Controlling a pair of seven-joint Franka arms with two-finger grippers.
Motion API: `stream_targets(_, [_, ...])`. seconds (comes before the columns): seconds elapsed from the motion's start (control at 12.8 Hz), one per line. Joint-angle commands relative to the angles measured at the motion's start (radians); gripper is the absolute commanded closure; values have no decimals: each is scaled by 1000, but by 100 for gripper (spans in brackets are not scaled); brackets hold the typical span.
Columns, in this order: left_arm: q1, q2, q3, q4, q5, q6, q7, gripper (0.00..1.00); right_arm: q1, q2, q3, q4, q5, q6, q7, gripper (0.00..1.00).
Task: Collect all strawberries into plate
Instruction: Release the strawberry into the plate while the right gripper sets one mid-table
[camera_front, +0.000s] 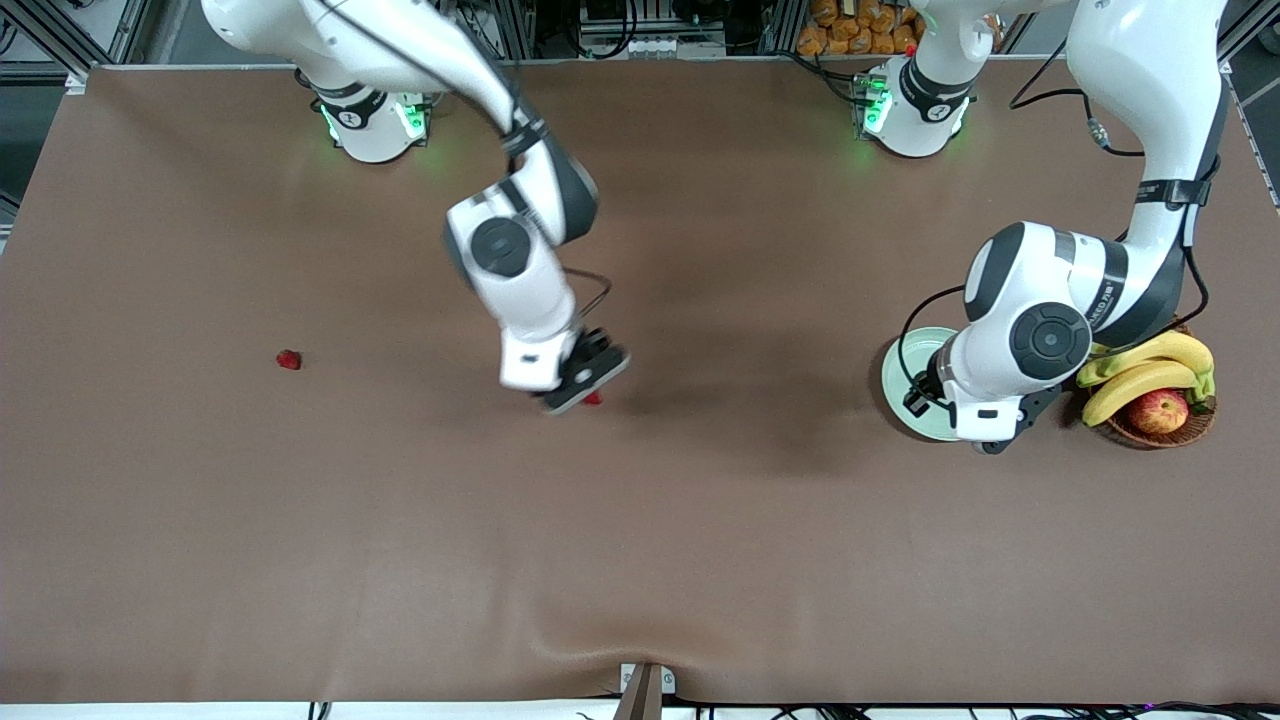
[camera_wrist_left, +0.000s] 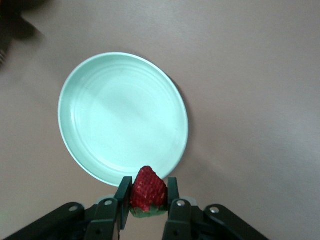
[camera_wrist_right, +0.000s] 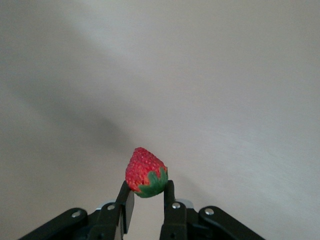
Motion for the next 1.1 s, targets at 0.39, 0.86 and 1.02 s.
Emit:
stream_targets(0.39, [120, -64, -11, -208, 34, 217, 140, 100, 191, 211, -15, 149, 8, 131, -11, 85])
stream_targets(0.86, [159, -54, -12, -320, 62, 373, 144, 76, 174, 369, -15, 281, 2, 174, -12, 82])
stream_targets(1.02, [161, -38, -12, -322, 62, 379, 144, 58, 157, 372, -15, 281, 4, 191, -12, 78])
